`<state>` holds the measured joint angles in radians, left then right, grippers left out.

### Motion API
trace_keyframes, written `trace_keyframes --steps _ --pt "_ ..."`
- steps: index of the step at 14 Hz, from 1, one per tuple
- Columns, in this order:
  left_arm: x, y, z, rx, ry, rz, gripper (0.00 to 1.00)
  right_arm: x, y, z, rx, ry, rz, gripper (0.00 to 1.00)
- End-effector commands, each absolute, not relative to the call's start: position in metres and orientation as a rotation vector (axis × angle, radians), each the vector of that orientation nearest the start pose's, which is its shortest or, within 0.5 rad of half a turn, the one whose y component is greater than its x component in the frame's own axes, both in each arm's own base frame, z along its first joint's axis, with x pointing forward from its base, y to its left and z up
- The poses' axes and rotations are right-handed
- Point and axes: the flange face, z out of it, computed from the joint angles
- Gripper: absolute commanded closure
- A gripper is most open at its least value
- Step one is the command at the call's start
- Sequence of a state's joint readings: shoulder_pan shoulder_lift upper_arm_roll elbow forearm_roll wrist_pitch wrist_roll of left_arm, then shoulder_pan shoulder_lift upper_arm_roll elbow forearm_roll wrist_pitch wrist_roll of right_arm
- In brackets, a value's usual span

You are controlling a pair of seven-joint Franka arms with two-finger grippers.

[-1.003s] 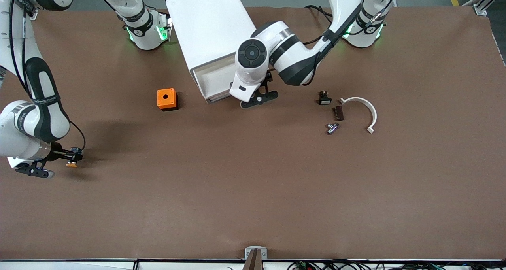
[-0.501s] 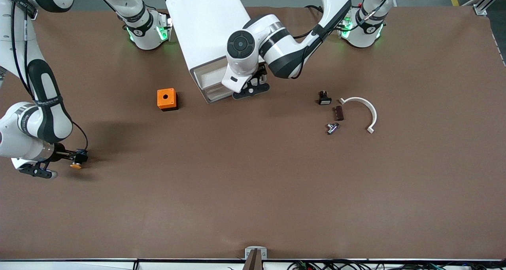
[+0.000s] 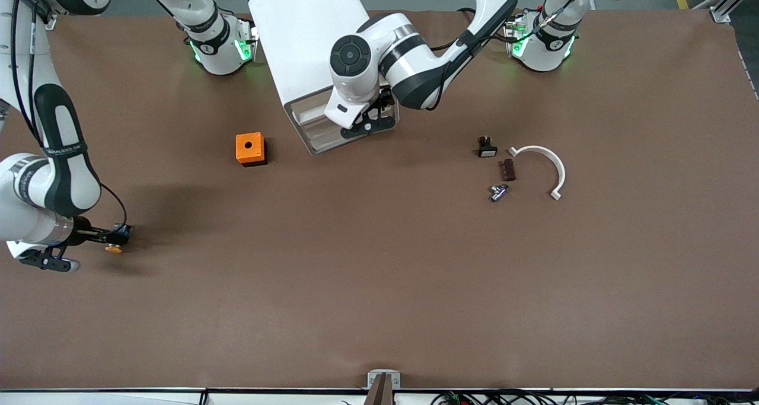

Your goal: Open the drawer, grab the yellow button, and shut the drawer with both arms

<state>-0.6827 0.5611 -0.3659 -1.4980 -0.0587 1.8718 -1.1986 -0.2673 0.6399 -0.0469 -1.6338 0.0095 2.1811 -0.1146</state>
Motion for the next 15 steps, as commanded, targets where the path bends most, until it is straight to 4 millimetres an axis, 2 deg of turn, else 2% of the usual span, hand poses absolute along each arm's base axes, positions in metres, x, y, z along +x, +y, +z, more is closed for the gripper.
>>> trace_keyframes --steps 1,2,5,7,10,12,15 --pt "0.353 -0.582 0.347 -3.062 -0.275 0.442 0.00 0.656 -0.177 0.294 -3.131 0.248 0.179 0.00" --pt "0.349 -0.584 0.347 -3.062 -0.266 0.442 0.00 0.658 -0.163 0.312 -3.133 0.238 0.187 0.00" --pt "0.338 -0.590 0.345 -3.057 -0.238 0.446 0.00 0.659 -0.143 0.376 -3.132 0.188 0.202 0.00" --pt "0.335 -0.591 0.341 -3.052 -0.231 0.452 0.00 0.648 -0.130 0.420 -3.119 0.163 0.238 0.00" --pt "0.331 -0.594 0.341 -3.054 -0.229 0.477 0.00 0.633 -0.121 0.471 -3.113 0.131 0.238 0.00" --pt "0.329 -0.595 0.341 -3.057 -0.258 0.539 0.00 0.632 -0.096 0.505 -3.122 0.051 0.264 0.00" --pt "0.340 -0.588 0.341 -3.056 -0.289 0.539 0.00 0.626 -0.072 0.550 -3.170 -0.001 0.337 0.00"
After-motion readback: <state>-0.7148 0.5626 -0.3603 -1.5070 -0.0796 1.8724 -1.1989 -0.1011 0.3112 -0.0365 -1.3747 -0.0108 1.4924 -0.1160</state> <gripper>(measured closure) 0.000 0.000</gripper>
